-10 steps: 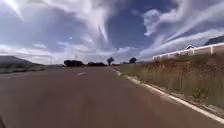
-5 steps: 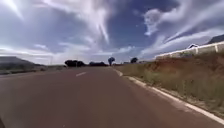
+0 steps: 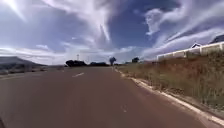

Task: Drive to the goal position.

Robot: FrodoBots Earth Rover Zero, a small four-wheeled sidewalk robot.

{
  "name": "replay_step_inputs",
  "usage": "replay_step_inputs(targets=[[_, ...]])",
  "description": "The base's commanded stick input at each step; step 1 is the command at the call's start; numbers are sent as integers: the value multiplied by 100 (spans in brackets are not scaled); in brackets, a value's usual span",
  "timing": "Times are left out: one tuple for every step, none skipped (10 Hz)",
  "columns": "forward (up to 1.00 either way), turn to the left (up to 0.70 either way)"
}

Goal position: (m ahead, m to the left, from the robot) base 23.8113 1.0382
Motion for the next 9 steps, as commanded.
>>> replay_step_inputs(targets=[[100, 0], [100, 0], [100, 0], [100, 0], [100, 0], [100, 0], [100, 0], [100, 0], [100, 0]])
